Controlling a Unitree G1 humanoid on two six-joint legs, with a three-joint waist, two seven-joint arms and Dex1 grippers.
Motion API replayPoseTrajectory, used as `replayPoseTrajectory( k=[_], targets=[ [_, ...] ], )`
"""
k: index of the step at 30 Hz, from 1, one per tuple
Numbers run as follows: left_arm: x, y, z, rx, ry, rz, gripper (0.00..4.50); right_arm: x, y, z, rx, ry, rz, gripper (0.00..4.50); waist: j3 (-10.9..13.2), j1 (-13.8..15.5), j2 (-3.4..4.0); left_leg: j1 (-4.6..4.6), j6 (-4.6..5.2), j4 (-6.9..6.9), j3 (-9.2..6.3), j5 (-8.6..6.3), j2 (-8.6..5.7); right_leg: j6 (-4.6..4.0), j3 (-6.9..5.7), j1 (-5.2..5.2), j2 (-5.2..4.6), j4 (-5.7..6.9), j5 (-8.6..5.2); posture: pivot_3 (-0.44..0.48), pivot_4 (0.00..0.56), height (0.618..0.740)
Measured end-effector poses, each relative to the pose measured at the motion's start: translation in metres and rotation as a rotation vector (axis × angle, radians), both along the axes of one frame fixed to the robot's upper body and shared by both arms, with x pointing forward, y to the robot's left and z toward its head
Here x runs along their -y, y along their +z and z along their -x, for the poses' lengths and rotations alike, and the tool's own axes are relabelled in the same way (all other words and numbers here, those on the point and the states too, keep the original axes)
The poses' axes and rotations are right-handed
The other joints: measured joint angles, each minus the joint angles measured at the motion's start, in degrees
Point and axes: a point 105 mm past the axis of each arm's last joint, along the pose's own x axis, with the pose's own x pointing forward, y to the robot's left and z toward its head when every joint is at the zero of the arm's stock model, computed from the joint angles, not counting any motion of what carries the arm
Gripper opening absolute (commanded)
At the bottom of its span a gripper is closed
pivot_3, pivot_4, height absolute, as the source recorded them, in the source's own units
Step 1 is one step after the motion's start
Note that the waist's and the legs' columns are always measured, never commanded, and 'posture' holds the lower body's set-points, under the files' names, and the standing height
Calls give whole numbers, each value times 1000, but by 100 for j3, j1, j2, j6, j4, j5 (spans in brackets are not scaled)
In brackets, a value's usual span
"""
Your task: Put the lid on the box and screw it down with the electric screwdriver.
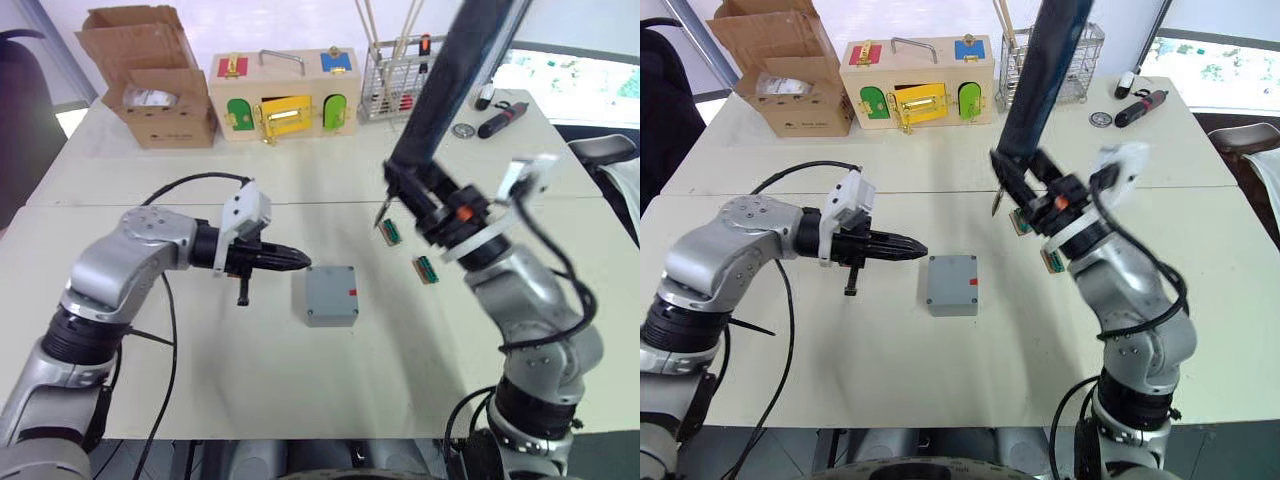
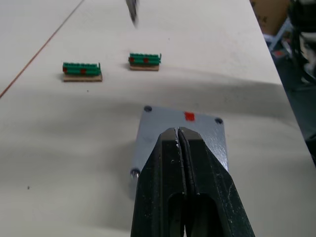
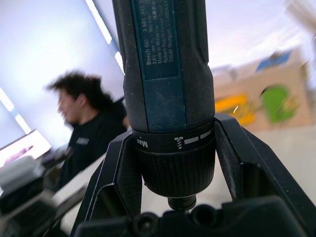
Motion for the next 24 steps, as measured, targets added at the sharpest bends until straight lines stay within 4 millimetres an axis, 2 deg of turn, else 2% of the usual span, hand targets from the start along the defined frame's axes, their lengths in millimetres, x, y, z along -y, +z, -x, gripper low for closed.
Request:
replayPoseTrajectory(
  k=[4, 12, 24],
  targets=[
    [6, -15, 3, 1, -21, -40, 0, -11, -17, 9, 7, 41, 55, 1768, 0, -8, 0, 2, 0, -2, -2, 0, 1, 0, 0, -3, 4, -1, 0, 0, 150, 740],
    [9, -41, -1, 15, -37, -114, 0, -24, -27, 15, 65, 56, 107, 1768, 0, 7, 0, 5, -7, -1, -2, 4, 1, -1, 0, 0, 3, -2, 0, 0, 150, 740],
    [10, -42, 0, 50, -60, -124, 0, -20, -47, 4, 67, -9, 146, 1768, -1, 0, -1, 9, -8, 0, -3, 4, 0, -1, 0, 2, 3, 0, 0, 0, 150, 740]
  ],
)
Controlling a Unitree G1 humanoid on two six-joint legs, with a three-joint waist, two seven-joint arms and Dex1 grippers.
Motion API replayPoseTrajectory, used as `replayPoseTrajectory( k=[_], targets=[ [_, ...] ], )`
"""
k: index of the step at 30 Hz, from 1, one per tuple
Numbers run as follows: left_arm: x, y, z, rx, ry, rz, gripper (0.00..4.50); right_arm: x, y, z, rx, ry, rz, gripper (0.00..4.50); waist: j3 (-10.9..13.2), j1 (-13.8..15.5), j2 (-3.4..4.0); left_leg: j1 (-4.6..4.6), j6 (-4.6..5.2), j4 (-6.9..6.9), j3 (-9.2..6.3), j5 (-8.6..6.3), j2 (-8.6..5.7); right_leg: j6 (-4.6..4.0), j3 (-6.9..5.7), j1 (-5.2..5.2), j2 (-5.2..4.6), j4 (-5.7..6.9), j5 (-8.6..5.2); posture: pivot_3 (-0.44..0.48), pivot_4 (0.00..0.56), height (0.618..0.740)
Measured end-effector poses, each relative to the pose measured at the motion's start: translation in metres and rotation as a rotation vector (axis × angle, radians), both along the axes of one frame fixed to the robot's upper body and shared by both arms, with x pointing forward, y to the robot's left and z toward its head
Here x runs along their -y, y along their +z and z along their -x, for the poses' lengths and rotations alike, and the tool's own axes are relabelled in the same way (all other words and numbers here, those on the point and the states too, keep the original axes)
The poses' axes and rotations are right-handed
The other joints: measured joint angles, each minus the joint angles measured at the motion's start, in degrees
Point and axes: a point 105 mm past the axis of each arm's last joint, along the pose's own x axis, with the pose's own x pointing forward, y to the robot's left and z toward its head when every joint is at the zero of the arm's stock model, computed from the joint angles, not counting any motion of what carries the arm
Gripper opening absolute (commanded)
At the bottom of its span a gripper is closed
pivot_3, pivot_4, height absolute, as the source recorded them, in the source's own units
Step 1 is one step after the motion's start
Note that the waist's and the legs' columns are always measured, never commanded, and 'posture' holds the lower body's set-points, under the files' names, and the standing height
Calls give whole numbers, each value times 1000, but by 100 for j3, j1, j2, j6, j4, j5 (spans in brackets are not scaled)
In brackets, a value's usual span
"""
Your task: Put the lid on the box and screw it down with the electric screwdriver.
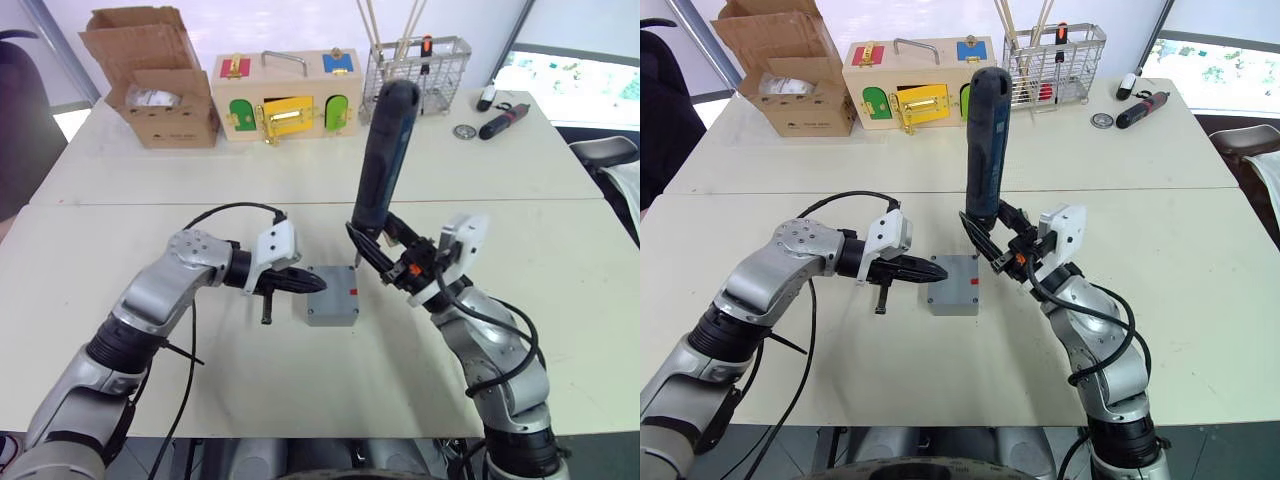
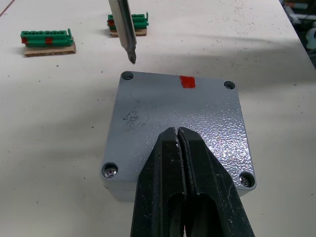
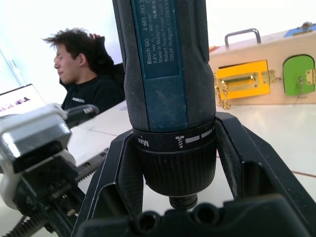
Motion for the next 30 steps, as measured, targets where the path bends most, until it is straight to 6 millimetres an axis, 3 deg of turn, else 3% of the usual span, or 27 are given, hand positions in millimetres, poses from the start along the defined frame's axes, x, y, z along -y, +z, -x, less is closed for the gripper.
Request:
replayPoseTrajectory(
  k=[30],
  targets=[
    [0, -2, 1, -3, 18, 1, 0, -8, -11, -4, 26, 27, 8, 1768, -4, 3, -3, 19, 0, 0, -1, 0, 0, 0, 0, 18, 1, 4, 0, 0, 150, 740]
  ],
)
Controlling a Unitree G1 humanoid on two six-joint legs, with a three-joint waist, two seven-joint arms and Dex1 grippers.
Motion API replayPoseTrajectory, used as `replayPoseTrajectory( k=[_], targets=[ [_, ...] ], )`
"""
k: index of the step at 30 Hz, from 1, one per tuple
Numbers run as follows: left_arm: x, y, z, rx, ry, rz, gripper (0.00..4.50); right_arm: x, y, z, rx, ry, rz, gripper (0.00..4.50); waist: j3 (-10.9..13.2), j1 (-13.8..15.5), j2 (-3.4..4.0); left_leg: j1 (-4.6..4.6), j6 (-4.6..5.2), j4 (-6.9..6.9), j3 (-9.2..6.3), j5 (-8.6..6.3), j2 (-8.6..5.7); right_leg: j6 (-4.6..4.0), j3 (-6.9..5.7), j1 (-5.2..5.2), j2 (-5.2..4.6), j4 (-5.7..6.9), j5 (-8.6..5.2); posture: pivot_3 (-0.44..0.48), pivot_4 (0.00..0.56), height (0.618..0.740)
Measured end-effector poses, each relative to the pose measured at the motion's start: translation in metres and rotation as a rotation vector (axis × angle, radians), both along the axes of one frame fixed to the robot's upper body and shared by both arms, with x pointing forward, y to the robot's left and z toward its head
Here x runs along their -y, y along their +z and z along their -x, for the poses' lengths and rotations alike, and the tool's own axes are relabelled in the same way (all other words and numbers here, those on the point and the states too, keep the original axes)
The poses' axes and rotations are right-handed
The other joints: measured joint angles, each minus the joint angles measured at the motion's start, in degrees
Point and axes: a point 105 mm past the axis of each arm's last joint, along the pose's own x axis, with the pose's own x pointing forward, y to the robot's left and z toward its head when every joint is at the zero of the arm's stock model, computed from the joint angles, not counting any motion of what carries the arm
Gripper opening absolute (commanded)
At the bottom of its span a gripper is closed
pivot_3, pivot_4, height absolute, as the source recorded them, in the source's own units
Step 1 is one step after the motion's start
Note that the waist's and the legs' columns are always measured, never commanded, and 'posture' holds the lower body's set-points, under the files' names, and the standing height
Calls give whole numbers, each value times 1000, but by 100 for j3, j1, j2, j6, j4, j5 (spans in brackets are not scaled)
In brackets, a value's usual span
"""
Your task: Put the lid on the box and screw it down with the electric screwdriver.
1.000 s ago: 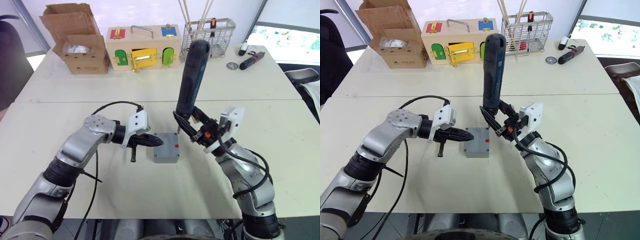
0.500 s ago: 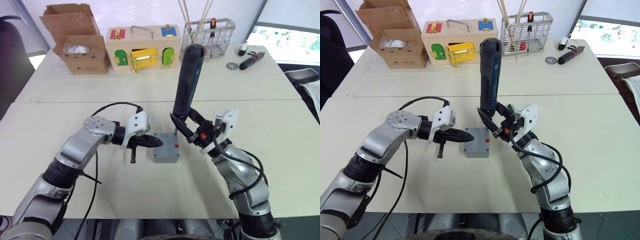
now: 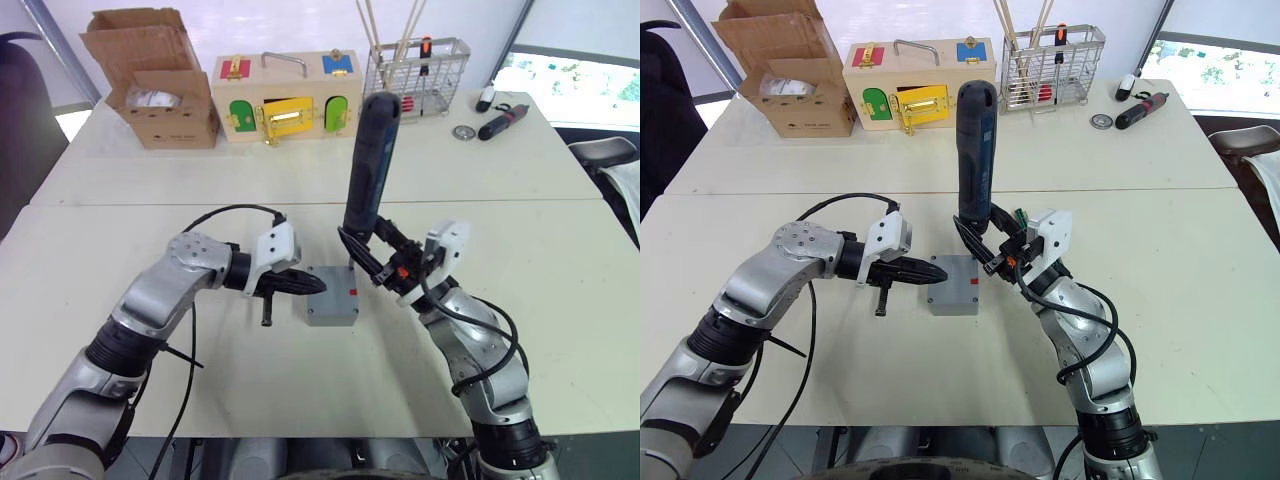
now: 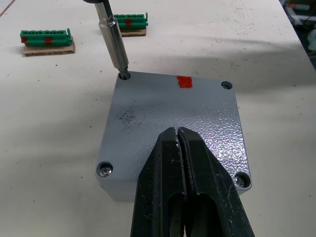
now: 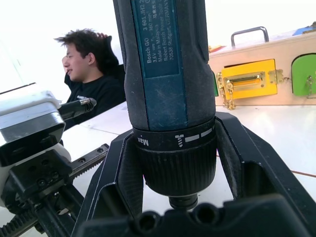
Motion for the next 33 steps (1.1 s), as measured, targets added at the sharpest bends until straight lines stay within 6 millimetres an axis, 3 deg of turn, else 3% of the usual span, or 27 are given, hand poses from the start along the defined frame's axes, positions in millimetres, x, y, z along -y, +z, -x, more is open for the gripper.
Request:
replayPoseTrajectory(
  k=[6, 25, 29, 33],
  targets=[
    [-1, -2, -1, -2, 12, -13, 0, 4, -8, 6, 2, -1, 24, 1768, -4, -1, -6, 75, 43, -13, -1, -24, 1, -1, 0, 73, 1, -11, -2, 0, 150, 740],
    [0, -9, 0, -15, 23, -16, 0, 0, -20, 2, -21, -15, 156, 1768, -112, 33, -38, 98, 45, -13, -18, -26, 2, -2, -8, 118, 4, -39, -3, 0, 150, 740],
    [-1, -11, 0, -23, 28, -23, 0, 2, -25, 3, -34, -29, 169, 1768, -131, 32, -37, 190, 61, -44, -22, -36, 3, -4, -10, 223, 5, -94, -10, 0, 150, 740],
    [-1, -11, 0, -29, 30, -24, 0, 2, -25, 3, -35, -29, 168, 1768, -134, 31, -38, 196, 65, -44, -25, -39, 3, -4, -11, 230, 5, -95, -15, 0, 150, 740]
  ],
)
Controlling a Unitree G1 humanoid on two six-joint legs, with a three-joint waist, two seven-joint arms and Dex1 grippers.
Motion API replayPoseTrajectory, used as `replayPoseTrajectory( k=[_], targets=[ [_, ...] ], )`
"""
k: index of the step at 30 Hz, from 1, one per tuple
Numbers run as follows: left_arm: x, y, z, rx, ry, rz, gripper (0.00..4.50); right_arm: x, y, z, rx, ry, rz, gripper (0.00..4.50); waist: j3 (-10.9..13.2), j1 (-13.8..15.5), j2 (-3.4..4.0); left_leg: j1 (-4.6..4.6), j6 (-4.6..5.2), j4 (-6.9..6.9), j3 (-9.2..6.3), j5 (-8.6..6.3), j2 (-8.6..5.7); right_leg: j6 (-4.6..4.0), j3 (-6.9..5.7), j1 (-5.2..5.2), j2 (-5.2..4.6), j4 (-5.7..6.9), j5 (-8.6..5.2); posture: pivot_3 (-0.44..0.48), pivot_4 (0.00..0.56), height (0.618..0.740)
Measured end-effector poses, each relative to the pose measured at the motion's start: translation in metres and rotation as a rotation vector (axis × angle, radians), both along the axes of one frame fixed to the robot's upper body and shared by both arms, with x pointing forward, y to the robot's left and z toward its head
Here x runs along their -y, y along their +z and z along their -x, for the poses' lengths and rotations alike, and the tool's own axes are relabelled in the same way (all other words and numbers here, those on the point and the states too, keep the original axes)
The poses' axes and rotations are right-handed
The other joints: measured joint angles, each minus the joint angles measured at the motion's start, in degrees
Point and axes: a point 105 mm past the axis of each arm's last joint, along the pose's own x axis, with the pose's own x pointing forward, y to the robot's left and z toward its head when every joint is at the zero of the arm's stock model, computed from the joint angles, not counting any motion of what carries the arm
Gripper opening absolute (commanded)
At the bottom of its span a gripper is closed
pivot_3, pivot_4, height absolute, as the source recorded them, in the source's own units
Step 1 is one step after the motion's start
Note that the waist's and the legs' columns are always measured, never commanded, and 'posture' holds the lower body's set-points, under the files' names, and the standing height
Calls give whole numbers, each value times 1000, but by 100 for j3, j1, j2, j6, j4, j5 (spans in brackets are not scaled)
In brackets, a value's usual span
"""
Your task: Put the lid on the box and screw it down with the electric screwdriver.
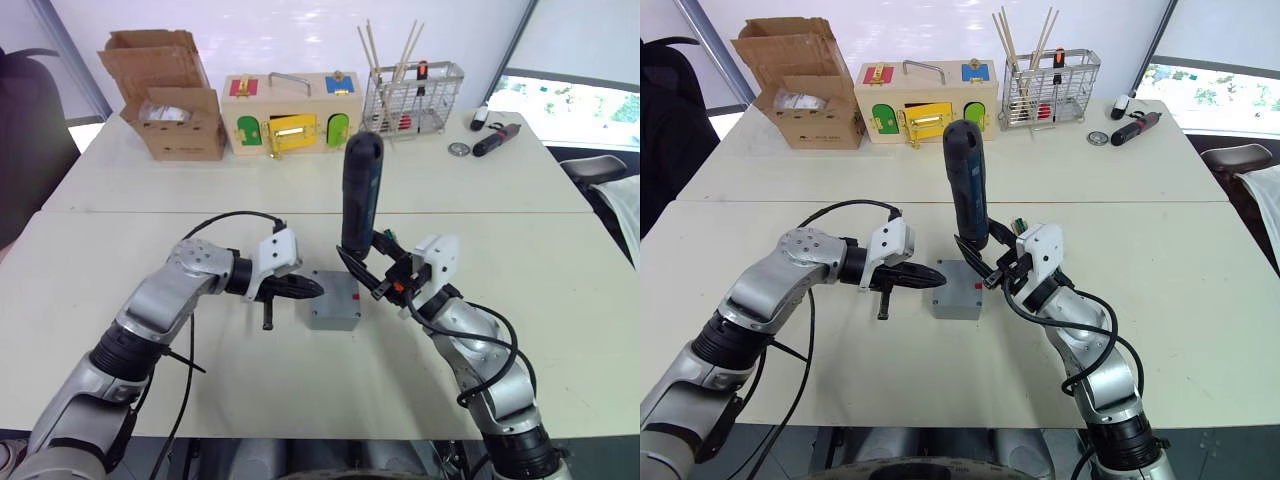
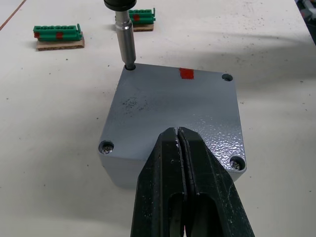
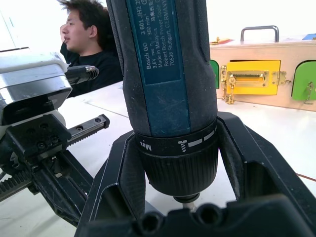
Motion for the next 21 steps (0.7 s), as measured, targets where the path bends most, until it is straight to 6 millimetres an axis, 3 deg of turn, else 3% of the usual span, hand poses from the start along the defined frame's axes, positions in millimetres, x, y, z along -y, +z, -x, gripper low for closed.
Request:
replayPoseTrajectory(
  k=[21],
  targets=[
    [2, -2, 1, 22, -14, -11, 0, -1, 1, -1, 1, 2, -6, 1768, 0, 6, 0, -4, 0, -1, -3, 0, 0, 0, 0, -1, -3, -4, 0, 0, 150, 740]
  ],
)
